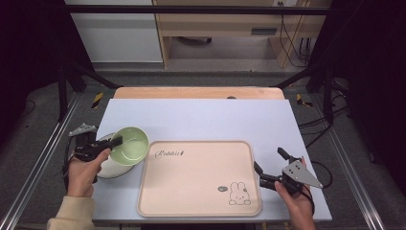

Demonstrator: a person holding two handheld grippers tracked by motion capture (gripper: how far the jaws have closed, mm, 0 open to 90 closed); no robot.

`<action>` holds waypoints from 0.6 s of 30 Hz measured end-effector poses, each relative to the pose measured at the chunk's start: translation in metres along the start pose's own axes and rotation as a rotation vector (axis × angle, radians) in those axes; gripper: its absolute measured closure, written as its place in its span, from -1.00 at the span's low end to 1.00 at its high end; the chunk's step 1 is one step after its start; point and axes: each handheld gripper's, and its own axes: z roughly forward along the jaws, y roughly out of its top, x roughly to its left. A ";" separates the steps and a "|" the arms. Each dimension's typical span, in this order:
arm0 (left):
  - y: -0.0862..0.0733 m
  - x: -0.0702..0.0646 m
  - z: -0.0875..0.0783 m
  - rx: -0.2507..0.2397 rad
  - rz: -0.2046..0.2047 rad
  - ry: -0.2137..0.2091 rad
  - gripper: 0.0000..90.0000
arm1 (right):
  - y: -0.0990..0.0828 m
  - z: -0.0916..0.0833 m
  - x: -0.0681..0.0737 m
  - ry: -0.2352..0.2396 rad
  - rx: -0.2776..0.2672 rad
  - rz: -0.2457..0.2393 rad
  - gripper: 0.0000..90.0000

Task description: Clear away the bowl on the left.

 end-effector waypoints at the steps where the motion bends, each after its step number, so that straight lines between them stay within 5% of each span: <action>1: 0.000 -0.003 0.001 0.003 0.007 -0.005 0.82 | 0.000 0.000 0.000 -0.001 0.001 -0.002 -0.89; 18: -0.006 -0.045 0.028 0.079 0.078 -0.102 0.82 | 0.000 -0.001 -0.001 0.001 0.002 -0.003 -0.89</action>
